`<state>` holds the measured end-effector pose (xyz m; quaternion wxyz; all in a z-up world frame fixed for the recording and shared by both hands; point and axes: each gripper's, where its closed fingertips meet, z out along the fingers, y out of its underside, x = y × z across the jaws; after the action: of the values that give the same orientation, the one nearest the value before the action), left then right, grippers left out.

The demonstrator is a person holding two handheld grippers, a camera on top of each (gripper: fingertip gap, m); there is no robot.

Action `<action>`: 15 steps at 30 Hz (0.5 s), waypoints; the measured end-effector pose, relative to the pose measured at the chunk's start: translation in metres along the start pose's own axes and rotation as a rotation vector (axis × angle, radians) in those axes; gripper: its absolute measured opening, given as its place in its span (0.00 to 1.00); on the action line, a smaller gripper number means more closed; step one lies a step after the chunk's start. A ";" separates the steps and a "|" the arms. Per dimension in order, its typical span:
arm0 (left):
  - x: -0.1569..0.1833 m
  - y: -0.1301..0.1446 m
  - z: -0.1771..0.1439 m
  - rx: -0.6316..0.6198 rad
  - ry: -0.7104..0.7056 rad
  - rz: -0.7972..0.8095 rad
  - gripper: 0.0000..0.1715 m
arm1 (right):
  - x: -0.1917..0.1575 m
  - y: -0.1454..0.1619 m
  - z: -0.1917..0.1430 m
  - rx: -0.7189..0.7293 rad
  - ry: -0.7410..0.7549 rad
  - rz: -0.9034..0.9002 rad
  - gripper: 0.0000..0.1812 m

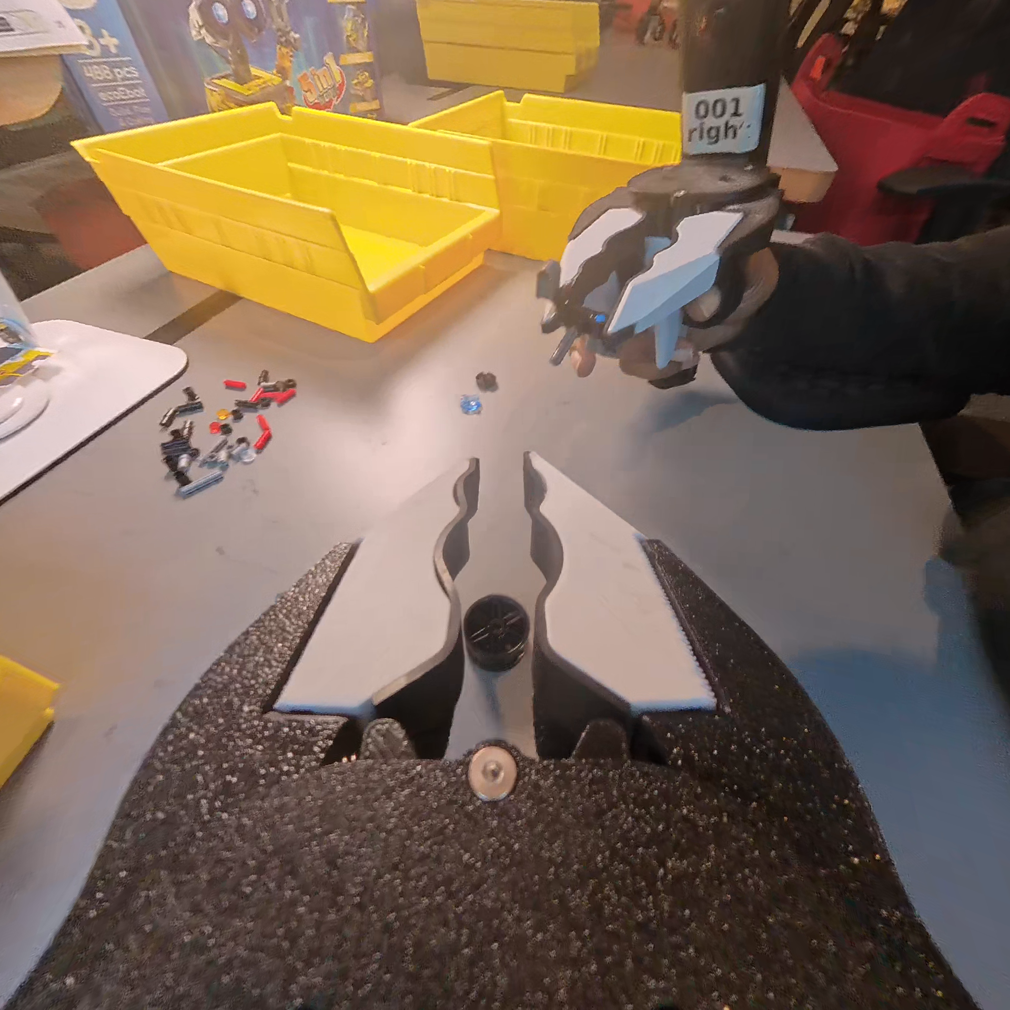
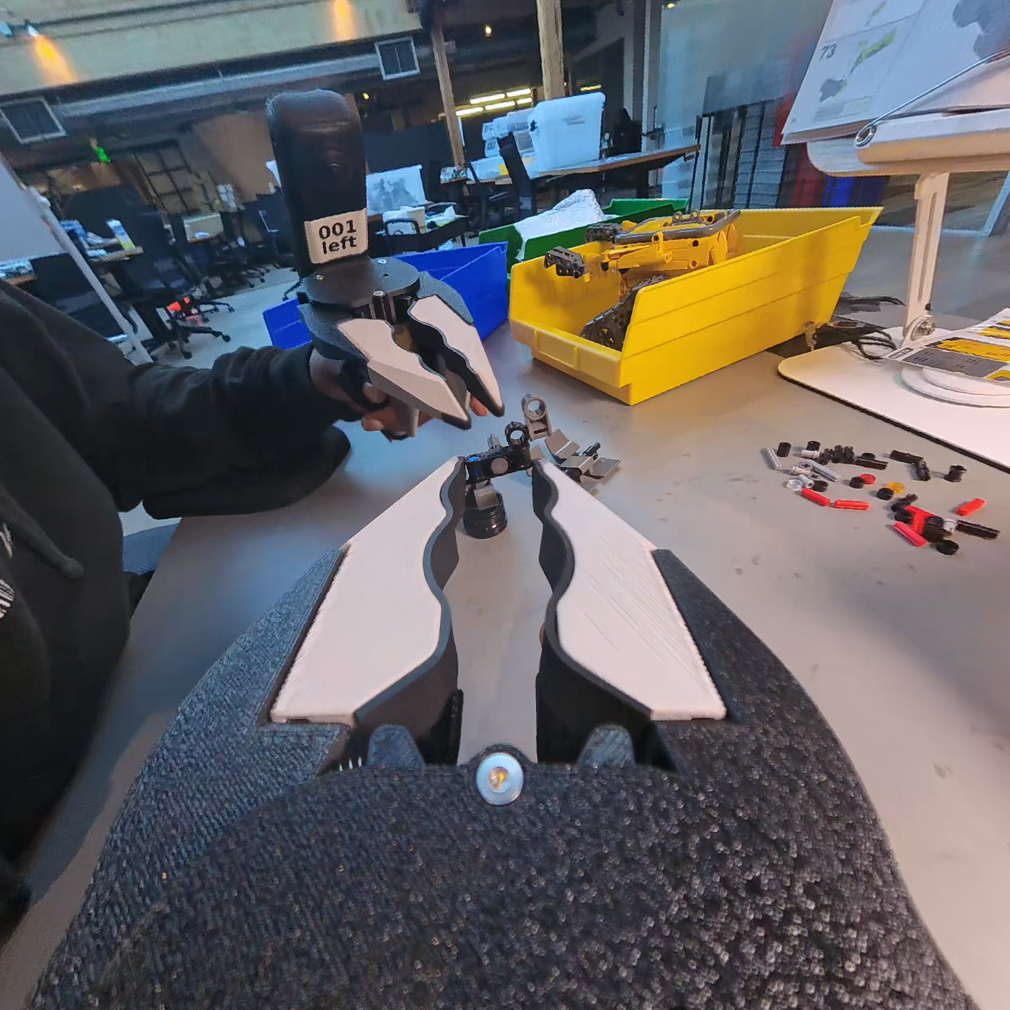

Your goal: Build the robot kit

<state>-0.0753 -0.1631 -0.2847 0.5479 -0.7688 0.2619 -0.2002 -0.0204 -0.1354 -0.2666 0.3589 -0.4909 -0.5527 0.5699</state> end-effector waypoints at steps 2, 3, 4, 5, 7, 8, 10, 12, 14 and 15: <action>-0.009 0.013 -0.007 -0.068 -0.018 0.019 0.09 | 0.001 -0.001 -0.001 0.003 0.005 0.001 0.13; -0.012 0.022 -0.011 -0.109 -0.018 0.020 0.09 | 0.002 -0.001 -0.001 0.009 0.009 0.000 0.13; -0.013 0.032 -0.013 -0.150 -0.011 0.011 0.11 | 0.002 -0.002 -0.001 0.011 0.009 0.001 0.13; -0.013 0.042 -0.016 -0.194 0.003 -0.001 0.14 | 0.003 -0.002 -0.001 0.013 0.007 0.004 0.13; -0.010 0.061 -0.019 -0.276 0.024 -0.018 0.21 | 0.004 -0.002 -0.002 0.020 0.011 0.009 0.13; -0.008 0.069 -0.020 -0.307 0.032 -0.021 0.23 | 0.005 -0.002 -0.002 0.019 0.011 0.012 0.13; -0.002 0.078 -0.018 -0.347 0.056 -0.024 0.25 | 0.006 0.000 -0.002 0.014 0.015 0.017 0.13; 0.002 0.084 -0.015 -0.381 0.065 -0.021 0.26 | 0.006 0.003 -0.001 -0.001 0.014 0.016 0.13; 0.004 0.088 -0.011 -0.403 0.061 -0.015 0.26 | 0.005 0.006 0.001 -0.016 0.013 0.006 0.13; 0.003 0.089 -0.009 -0.411 0.046 -0.009 0.26 | 0.005 0.007 0.002 -0.024 0.013 0.001 0.13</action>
<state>-0.0949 -0.1946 -0.3661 0.3724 -0.8608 0.3065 -0.1626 -0.0225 -0.1323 -0.2745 0.3566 -0.4991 -0.5569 0.5600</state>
